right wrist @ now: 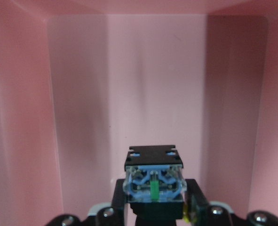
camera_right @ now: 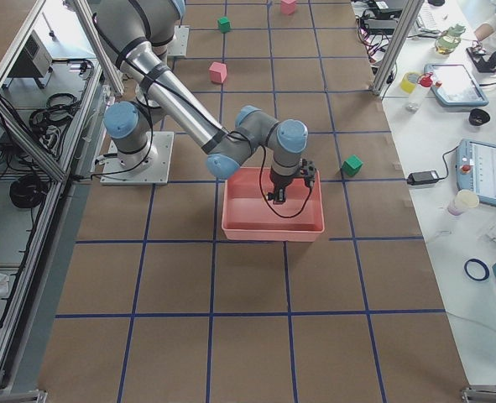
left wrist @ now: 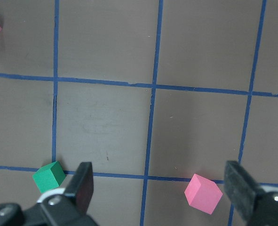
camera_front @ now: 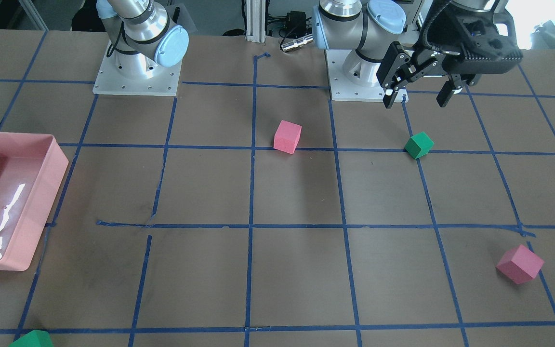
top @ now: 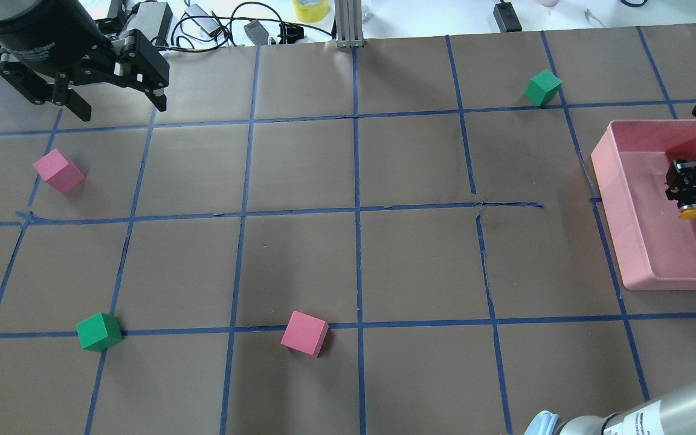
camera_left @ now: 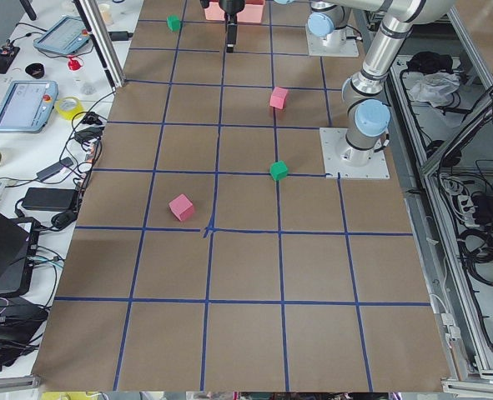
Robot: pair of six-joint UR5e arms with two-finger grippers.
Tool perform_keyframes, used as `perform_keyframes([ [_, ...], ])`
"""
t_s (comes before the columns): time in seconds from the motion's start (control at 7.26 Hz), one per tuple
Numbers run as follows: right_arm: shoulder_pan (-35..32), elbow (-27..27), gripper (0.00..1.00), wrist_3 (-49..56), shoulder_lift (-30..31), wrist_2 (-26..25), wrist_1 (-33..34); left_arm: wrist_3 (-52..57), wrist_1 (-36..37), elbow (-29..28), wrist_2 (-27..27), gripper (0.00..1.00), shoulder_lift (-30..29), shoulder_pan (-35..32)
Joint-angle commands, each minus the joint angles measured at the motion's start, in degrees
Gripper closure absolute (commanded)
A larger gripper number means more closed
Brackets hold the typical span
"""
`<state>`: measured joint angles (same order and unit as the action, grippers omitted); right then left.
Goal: Align button upright
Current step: 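Lift the button switch out of the box and carry it to table center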
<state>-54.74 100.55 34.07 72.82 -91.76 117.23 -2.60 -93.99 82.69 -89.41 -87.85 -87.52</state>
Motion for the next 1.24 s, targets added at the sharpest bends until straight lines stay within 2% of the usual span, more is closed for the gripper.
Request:
perform_keyframes([
  [0.0, -5.5, -6.8, 1.00, -2.3, 3.5, -0.1, -9.1, 0.1, 0.1, 0.0, 0.0, 0.00, 0.0, 0.1],
  [0.14, -8.6, -8.1, 1.00, -5.3, 4.4, 0.2, -12.0, 0.0, 0.1, -0.1, 0.0, 0.00, 0.0, 0.1],
  [0.28, -13.8, -8.3, 1.00, -8.7, 4.6, 1.4, -12.1, 0.1, 0.1, -0.1, -0.2, 0.00, 0.0, 0.0],
  [0.41, -18.9, -8.4, 1.00, -15.9, 4.7, 2.2, -13.0, 0.1, 0.1, -0.1, -0.2, 0.00, 0.0, 0.2],
  [0.69, -29.6, -8.3, 1.00, -28.2, 3.0, 7.2, -11.9, 0.1, 0.2, -0.1, 0.1, 0.00, 0.0, 0.2],
  [0.83, -35.2, -7.7, 1.00, -36.1, 0.9, 8.7, -9.7, 0.1, 0.2, -0.1, 0.1, 0.00, 0.0, 0.2],
  [1.1, -47.5, -7.0, 1.00, -52.3, -7.0, 10.8, 4.9, 0.1, 0.2, -0.1, 0.1, 0.00, 0.0, 0.3],
])
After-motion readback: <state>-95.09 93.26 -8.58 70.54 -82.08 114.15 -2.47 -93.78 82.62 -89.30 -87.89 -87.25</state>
